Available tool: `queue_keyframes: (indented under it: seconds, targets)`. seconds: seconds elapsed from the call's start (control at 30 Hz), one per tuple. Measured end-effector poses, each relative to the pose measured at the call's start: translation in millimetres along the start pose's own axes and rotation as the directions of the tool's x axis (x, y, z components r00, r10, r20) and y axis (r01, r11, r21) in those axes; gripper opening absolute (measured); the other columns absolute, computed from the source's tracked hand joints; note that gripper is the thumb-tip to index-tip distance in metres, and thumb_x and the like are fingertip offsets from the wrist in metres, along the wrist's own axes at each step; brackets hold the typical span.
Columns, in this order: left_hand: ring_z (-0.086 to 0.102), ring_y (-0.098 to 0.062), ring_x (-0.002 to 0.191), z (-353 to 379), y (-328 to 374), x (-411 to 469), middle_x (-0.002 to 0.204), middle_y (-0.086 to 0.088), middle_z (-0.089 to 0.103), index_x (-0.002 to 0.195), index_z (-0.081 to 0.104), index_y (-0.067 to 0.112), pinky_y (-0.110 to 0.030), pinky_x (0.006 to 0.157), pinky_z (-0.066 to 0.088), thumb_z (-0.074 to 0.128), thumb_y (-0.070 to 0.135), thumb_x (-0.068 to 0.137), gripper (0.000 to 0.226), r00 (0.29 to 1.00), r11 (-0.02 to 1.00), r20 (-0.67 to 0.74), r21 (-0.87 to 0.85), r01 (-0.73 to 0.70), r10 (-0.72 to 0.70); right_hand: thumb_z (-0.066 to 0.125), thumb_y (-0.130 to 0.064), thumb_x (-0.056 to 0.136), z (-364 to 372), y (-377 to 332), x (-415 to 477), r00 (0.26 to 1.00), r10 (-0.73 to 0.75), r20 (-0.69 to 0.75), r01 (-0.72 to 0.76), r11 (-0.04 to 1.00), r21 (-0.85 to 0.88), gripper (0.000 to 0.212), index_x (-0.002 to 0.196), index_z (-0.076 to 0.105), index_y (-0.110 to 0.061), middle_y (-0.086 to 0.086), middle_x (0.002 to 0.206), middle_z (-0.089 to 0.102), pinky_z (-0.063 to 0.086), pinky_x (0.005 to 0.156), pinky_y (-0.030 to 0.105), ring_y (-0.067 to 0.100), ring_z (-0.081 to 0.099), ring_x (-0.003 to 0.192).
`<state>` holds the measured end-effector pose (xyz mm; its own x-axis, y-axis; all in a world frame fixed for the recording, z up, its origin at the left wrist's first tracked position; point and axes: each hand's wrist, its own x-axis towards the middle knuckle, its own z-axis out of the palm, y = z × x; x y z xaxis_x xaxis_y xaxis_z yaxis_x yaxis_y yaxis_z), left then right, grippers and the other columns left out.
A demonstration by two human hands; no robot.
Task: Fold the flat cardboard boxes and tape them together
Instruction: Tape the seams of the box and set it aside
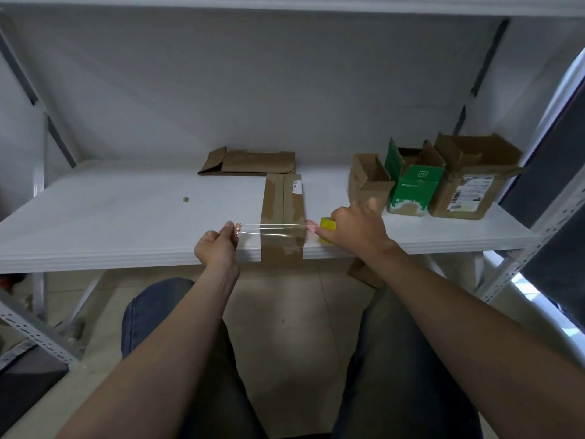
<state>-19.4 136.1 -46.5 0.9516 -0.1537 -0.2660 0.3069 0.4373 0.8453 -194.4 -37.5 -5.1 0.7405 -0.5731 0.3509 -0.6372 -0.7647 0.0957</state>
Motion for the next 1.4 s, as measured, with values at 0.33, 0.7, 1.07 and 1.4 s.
queue_keyframes:
  seconds: [0.33,0.7,1.07,1.4]
  targets:
    - [0.07,-0.01,0.067,16.2,-30.9,27.1,0.075,-0.007,0.067,0.064,0.034,0.019,-0.024,0.07,0.057,0.066,-0.002,0.093,0.048,1.0,0.997,-0.006,0.075,-0.003,0.003,0.038,-0.071,0.097,18.3,-8.4,15.9,0.995,0.082,0.047,-0.081,0.996,-0.034,0.064,0.066,0.05,-0.016,-0.001,0.064,0.047,0.026,0.1,0.045,0.023,0.047,0.065]
    - [0.063,-0.017,0.076,43.6,-57.3,57.1,0.085,0.002,0.065,0.063,0.05,0.02,-0.028,0.077,0.052,0.056,-0.008,0.088,0.038,0.994,0.932,0.104,0.358,-0.058,0.022,0.054,-0.051,0.096,31.3,-28.0,48.3,0.993,0.095,0.075,-0.092,0.995,-0.049,0.043,0.066,0.045,-0.022,-0.002,0.074,0.064,0.019,0.104,0.042,0.019,0.045,0.065]
    - [0.064,-0.015,0.079,60.9,-51.6,74.4,0.107,-0.006,0.069,0.092,0.069,0.01,-0.024,0.061,0.051,0.055,0.001,0.092,0.016,0.931,0.67,0.347,0.664,-0.331,0.115,0.058,-0.046,0.095,38.9,-35.1,73.0,0.997,0.017,0.074,-0.01,0.996,-0.09,0.036,0.071,0.053,-0.02,-0.001,0.075,0.065,0.024,0.1,0.044,0.019,0.048,0.065]
    - [0.064,-0.018,0.071,56.2,-50.9,75.7,0.076,-0.001,0.069,0.079,0.073,0.012,-0.024,0.062,0.041,0.052,0.007,0.093,0.026,0.897,0.576,0.421,0.703,-0.417,0.134,0.061,-0.06,0.086,44.6,-26.0,85.9,0.995,-0.057,0.08,0.066,0.991,-0.115,0.04,0.069,0.064,-0.024,-0.005,0.072,0.067,0.019,0.094,0.044,0.019,0.062,0.073]
